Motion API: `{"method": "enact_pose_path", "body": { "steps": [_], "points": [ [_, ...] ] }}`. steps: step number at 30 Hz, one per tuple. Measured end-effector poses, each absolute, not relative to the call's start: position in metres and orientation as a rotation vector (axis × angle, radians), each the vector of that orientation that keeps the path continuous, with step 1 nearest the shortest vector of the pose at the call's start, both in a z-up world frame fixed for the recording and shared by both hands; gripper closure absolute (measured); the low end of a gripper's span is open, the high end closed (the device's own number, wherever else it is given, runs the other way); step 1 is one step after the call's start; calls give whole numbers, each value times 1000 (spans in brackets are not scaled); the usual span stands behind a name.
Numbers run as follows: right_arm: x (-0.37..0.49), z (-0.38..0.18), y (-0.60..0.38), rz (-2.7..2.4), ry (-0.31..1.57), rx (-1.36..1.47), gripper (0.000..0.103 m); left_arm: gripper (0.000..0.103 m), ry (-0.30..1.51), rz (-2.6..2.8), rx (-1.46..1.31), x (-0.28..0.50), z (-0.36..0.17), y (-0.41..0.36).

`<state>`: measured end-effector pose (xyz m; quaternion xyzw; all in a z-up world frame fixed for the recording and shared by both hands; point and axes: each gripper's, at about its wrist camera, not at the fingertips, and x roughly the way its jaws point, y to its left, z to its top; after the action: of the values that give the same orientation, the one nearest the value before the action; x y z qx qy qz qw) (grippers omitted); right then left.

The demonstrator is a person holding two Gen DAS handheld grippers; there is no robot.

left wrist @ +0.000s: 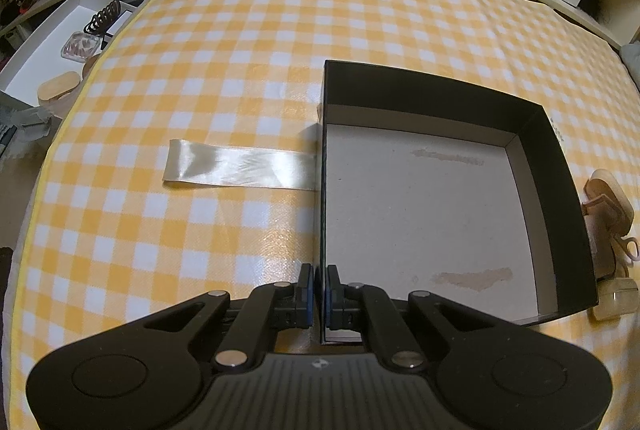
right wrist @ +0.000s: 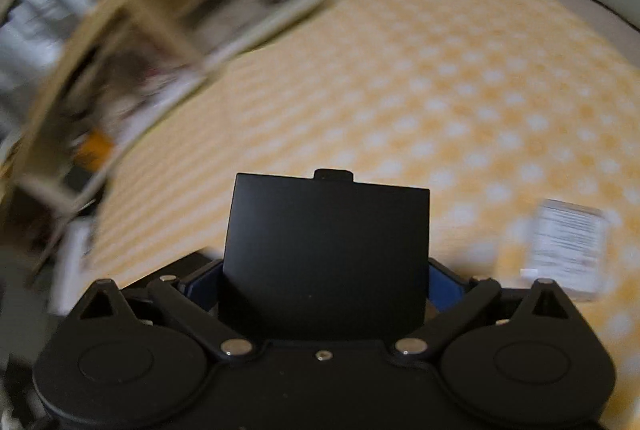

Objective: Organize rigid objects
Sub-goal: 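Carry the small black box into the tray with the right tool and release it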

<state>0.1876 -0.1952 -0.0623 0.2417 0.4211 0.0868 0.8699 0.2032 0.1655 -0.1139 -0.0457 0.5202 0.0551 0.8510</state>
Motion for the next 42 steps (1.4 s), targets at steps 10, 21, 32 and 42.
{"method": "enact_pose_path", "body": {
  "steps": [10,21,32,42],
  "points": [
    [232,-59,-45,386,959,325,2,97,1091,107,-103,204,-115,165],
    [243,-82,6,212,936,27,0,96,1089,98,-127,207,-116,171],
    [219,-78,-28,202,978,80,0,96,1087,100,-130,206,-115,170],
    [190,-56,-36,252,970,81,0,96,1087,101,-128,205,-115,170]
  ]
}}
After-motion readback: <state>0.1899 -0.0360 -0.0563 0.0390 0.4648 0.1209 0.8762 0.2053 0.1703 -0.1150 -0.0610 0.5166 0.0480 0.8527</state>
